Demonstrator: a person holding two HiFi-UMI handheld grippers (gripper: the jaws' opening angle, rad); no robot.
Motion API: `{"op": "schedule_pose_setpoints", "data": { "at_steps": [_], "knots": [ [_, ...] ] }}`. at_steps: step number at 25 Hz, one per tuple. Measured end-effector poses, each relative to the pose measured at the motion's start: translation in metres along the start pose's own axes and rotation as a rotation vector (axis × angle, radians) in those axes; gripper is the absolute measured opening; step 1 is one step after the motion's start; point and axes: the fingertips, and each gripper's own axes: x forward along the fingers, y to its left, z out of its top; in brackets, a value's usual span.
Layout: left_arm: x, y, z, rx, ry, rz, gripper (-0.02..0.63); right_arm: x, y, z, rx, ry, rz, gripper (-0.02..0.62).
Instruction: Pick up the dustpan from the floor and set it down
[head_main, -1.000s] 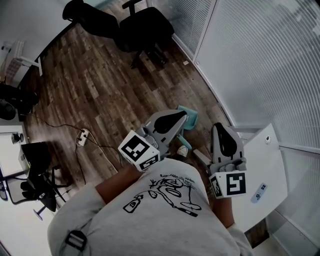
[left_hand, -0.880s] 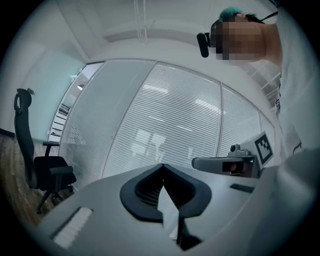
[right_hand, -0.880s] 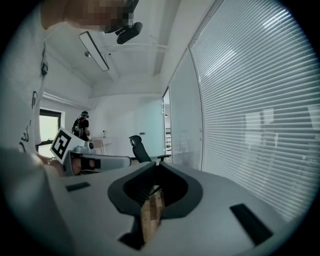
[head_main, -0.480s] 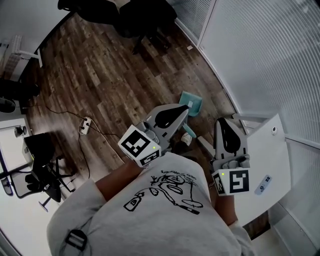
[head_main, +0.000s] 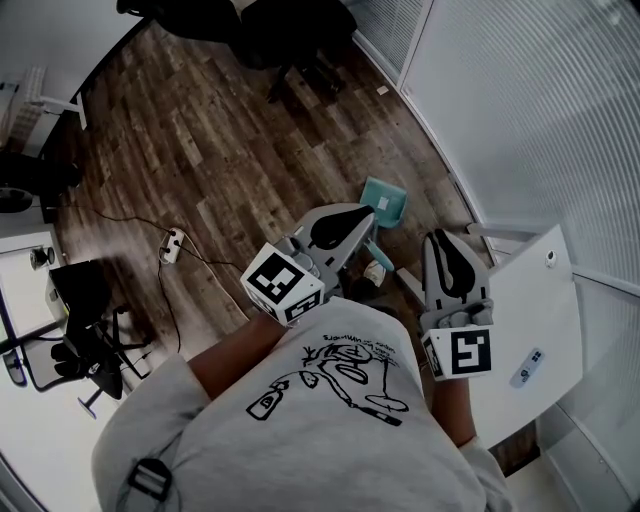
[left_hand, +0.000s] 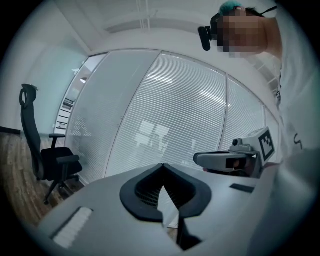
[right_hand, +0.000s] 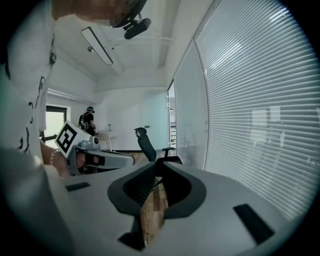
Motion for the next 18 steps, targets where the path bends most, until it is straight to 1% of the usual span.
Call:
{"op": "schedule_pose_setpoints", "data": {
  "at_steps": [8,10,14,18],
  "knots": [
    [0.003,-0.002,-0.004,-0.008,0.010,0.003,0.002,0.017,0.009,-0.065,0.019,0.138,0.065,0.020],
    [0.003,-0.002,-0.003,-0.006,0.008,0.006,0.002,0.020,0.011,-0.079,0.025,0.162,0.083,0.031],
    [0.002,-0.004,-0.002,-0.003,0.004,0.014,0.002,0.022,0.016,-0.109,0.032,0.214,0.126,0.075],
    [0.000,-0.002,-0.002,-0.004,0.002,0.022,0.002,0.028,0.017,-0.135,0.038,0.257,0.142,0.094]
  ]
}}
